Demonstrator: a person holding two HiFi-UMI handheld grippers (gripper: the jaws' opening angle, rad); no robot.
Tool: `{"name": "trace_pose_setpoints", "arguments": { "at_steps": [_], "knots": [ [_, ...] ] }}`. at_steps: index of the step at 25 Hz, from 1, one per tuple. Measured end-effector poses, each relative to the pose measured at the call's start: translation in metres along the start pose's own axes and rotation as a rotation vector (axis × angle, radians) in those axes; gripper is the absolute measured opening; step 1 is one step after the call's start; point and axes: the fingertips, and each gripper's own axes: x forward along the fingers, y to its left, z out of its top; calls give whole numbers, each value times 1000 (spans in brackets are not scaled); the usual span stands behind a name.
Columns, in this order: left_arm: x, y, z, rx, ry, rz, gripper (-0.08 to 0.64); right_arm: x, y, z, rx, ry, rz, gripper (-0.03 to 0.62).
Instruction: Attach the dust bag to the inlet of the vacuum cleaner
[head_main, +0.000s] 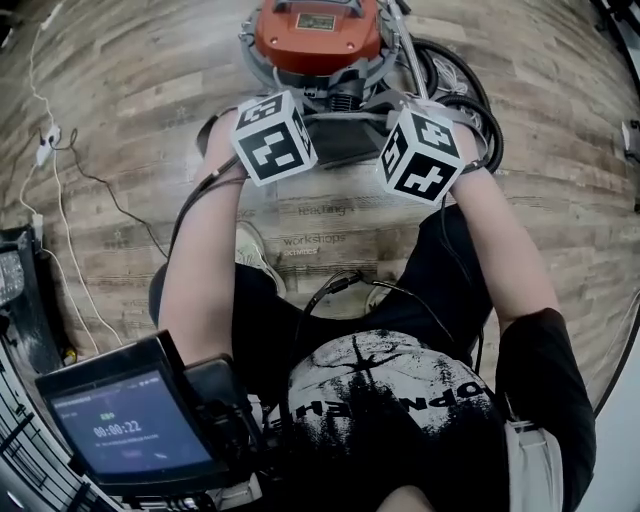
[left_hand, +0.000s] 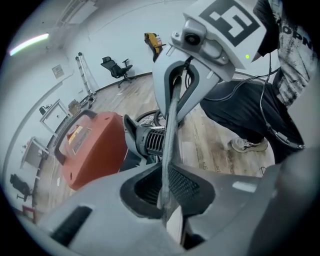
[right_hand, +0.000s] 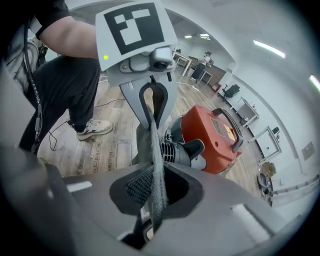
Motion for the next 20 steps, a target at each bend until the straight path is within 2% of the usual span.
{"name": "trace_pose_setpoints", "arguments": {
  "at_steps": [5,15,18,20],
  "knots": [
    [-2,1,20,53,0,1,31,10,3,-23,81,11,24,29],
    [2,0,13,19,0,-1,31,2,-5,-13,-11,18,-31,29],
    [6,1,12,13,0,1,31,6,-5,-15,4,6,-37,31],
    [7,2,13,16,-1,4,31,11,-5,-19,53,-17,-28,31]
  ]
}}
